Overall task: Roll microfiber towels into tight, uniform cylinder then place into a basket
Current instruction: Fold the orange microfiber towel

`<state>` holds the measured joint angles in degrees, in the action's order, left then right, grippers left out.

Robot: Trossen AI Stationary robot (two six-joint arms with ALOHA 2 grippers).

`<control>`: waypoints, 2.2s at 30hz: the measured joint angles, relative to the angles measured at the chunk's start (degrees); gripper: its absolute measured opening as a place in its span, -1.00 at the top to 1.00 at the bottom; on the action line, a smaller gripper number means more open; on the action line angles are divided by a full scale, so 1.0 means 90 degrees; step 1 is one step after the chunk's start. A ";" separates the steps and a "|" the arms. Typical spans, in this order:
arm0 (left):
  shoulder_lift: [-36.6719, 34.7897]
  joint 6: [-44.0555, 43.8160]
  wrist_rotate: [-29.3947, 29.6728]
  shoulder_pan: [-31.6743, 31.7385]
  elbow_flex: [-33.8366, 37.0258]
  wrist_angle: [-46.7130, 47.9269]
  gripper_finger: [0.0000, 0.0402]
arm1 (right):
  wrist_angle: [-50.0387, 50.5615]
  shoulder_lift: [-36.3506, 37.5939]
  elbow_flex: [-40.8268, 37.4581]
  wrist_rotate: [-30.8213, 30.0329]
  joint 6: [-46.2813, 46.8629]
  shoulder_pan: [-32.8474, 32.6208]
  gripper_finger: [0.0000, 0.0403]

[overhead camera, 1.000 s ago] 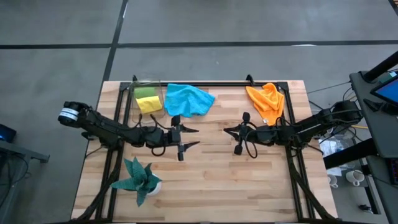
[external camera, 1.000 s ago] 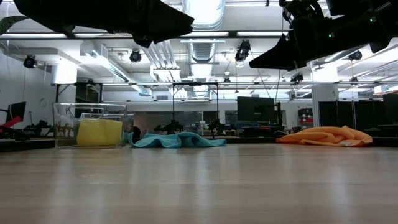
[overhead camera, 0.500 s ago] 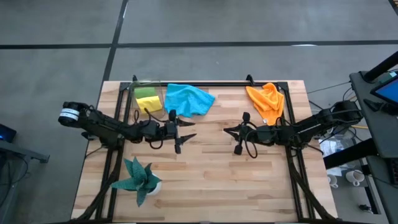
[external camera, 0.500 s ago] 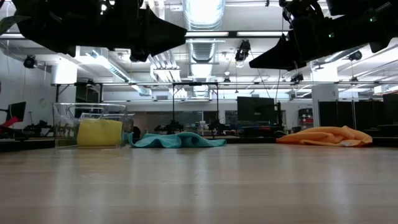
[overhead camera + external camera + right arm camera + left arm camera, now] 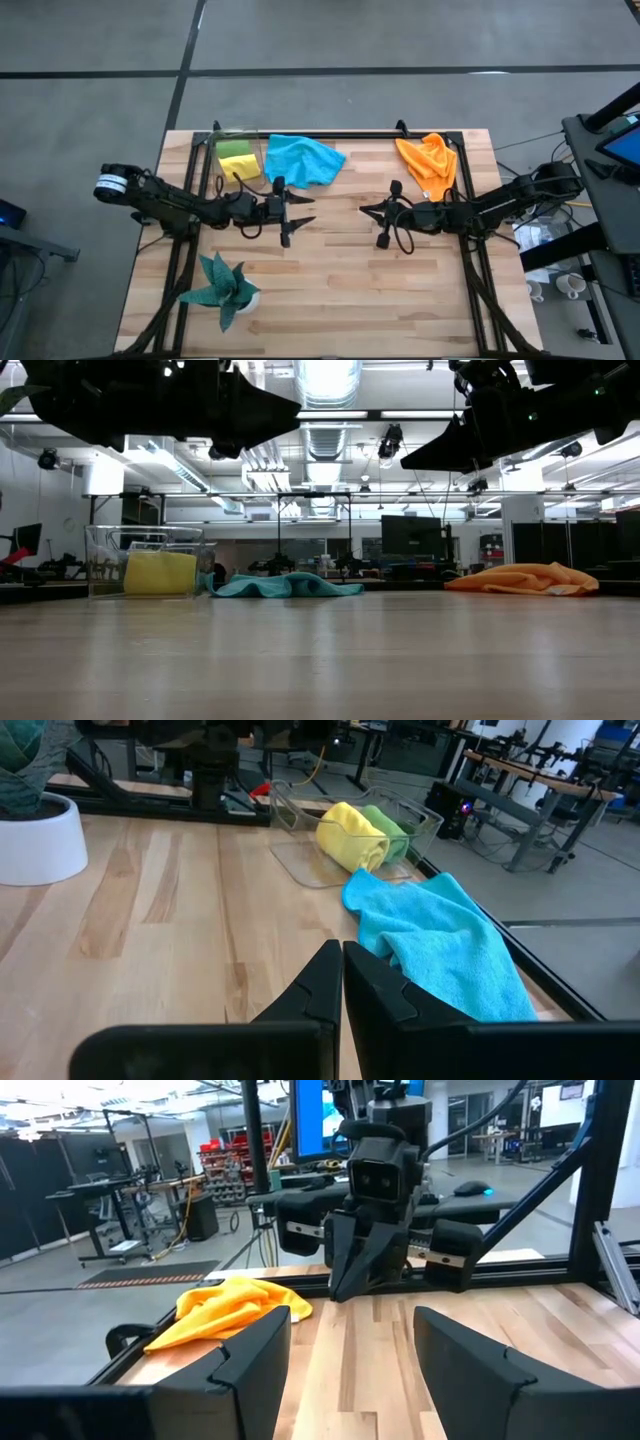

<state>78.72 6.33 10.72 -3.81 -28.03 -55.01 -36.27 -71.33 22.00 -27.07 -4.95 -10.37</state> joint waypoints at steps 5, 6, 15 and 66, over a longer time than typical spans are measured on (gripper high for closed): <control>0.0000 0.0005 0.0000 0.0000 0.0005 0.0067 0.02 | -0.0731 0.0000 0.0123 0.0169 0.0126 0.0002 0.96; 0.0000 0.0014 0.0000 0.0000 0.0005 0.0062 0.02 | -0.1071 -0.0001 0.0160 0.0206 0.0072 0.0004 0.96; -0.0010 0.0058 -0.0002 0.0000 0.0000 0.0079 0.02 | -0.1555 -0.0389 0.1118 0.0190 -0.0724 0.0128 0.96; -0.0015 0.0005 -0.0007 0.0000 -0.0012 0.0419 0.02 | 1.0674 -0.1348 0.1923 0.1749 0.4217 0.4116 -0.02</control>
<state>78.59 6.37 10.66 -3.81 -28.14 -51.24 59.80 -83.46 39.31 -11.33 33.00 26.68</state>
